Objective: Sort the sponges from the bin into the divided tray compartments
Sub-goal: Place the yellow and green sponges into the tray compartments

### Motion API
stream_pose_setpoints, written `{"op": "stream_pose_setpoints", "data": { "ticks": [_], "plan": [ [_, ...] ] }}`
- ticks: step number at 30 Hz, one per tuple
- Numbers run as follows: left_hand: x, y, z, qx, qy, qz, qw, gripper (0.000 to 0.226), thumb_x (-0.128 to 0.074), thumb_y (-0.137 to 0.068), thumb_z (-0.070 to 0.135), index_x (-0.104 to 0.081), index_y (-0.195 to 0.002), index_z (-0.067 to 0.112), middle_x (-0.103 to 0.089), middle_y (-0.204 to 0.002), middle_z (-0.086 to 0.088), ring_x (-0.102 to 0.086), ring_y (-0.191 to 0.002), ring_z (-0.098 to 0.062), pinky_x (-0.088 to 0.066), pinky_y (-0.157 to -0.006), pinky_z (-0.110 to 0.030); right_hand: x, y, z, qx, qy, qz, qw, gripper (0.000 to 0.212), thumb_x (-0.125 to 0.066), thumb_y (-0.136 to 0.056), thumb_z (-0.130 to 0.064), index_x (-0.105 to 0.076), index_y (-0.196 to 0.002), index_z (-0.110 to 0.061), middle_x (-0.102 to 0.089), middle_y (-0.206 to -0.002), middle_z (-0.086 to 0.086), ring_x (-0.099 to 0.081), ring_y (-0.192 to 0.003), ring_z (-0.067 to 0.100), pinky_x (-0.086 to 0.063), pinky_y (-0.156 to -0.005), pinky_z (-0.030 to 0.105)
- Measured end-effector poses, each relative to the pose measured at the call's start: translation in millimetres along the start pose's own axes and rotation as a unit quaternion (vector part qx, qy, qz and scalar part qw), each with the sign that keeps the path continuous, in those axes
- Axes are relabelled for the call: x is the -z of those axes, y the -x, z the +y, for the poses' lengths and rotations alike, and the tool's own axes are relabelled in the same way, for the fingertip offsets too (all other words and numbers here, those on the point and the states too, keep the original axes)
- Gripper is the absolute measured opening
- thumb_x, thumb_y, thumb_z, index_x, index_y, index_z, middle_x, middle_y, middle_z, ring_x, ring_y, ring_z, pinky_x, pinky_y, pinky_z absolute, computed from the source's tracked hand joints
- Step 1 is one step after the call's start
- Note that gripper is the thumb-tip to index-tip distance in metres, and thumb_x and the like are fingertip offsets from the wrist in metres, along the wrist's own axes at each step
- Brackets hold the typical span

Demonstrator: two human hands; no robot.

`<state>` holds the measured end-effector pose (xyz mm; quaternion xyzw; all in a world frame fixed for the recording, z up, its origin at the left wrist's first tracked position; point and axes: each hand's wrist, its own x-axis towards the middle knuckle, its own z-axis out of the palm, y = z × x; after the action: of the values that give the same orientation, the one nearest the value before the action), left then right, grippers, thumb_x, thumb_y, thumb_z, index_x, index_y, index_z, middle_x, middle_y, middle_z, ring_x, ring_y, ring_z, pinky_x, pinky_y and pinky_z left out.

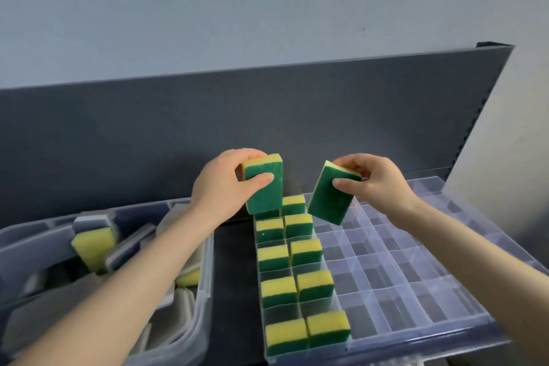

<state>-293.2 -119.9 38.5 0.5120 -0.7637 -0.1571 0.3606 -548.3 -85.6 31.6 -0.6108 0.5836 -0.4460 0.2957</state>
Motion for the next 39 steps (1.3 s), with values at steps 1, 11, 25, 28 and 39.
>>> {"op": "stream_pose_setpoints", "data": {
  "ticks": [1, 11, 25, 28, 39],
  "plan": [
    [-9.6, -4.4, 6.8, 0.002, 0.002, 0.0, 1.0, 0.032, -0.069, -0.08, 0.042, -0.061, -0.111, 0.04, -0.061, -0.108, 0.018, -0.055, -0.096, -0.007, -0.051, -0.08, -0.035, 10.6, -3.4, 8.6, 0.003, 0.006, -0.001, 1.0, 0.022, -0.072, -0.078, -0.008, -0.068, -0.097, -0.018, -0.07, -0.087, -0.004, -0.065, -0.082, 0.013, -0.05, -0.066, 0.024],
    [-90.7, -44.0, 44.8, 0.038, -0.028, -0.022, 0.999, 0.03, -0.071, -0.081, 0.028, -0.06, -0.109, 0.03, -0.061, -0.102, 0.015, -0.058, -0.09, -0.006, -0.051, -0.076, -0.028, 67.9, -46.7, 67.9, 0.046, 0.11, -0.018, 0.993, 0.032, -0.072, -0.076, -0.005, -0.062, -0.096, -0.028, -0.064, -0.086, -0.014, -0.06, -0.08, 0.003, -0.043, -0.068, 0.01],
    [-145.0, -89.4, 17.7, 0.05, -0.128, -0.125, 0.983, 0.029, -0.07, -0.082, 0.033, -0.059, -0.109, 0.03, -0.062, -0.103, 0.015, -0.059, -0.089, -0.009, -0.055, -0.074, -0.033, 42.8, -86.0, 126.1, 0.021, 0.182, -0.022, 0.983, 0.034, -0.067, -0.081, -0.007, -0.06, -0.112, -0.02, -0.057, -0.102, -0.01, -0.054, -0.093, 0.012, -0.051, -0.084, 0.028],
    [-152.4, -94.1, 11.7, 0.037, -0.142, -0.137, 0.98, 0.029, -0.07, -0.082, 0.034, -0.059, -0.109, 0.029, -0.062, -0.104, 0.014, -0.058, -0.09, -0.009, -0.052, -0.072, -0.029, 38.2, -93.2, 131.3, 0.019, 0.195, -0.03, 0.98, 0.034, -0.067, -0.081, -0.006, -0.06, -0.112, -0.019, -0.059, -0.104, -0.008, -0.054, -0.094, 0.013, -0.051, -0.085, 0.028],
    [-173.4, -101.1, -2.1, -0.003, -0.198, -0.194, 0.961, 0.03, -0.067, -0.085, 0.034, -0.058, -0.113, 0.027, -0.063, -0.107, 0.009, -0.058, -0.092, -0.013, -0.042, -0.066, -0.023, 24.7, -108.0, 147.1, 0.028, 0.294, -0.124, 0.947, 0.036, -0.067, -0.079, -0.009, -0.061, -0.111, -0.022, -0.064, -0.109, -0.004, -0.054, -0.089, 0.016, -0.043, -0.077, 0.022]
  ]
}}
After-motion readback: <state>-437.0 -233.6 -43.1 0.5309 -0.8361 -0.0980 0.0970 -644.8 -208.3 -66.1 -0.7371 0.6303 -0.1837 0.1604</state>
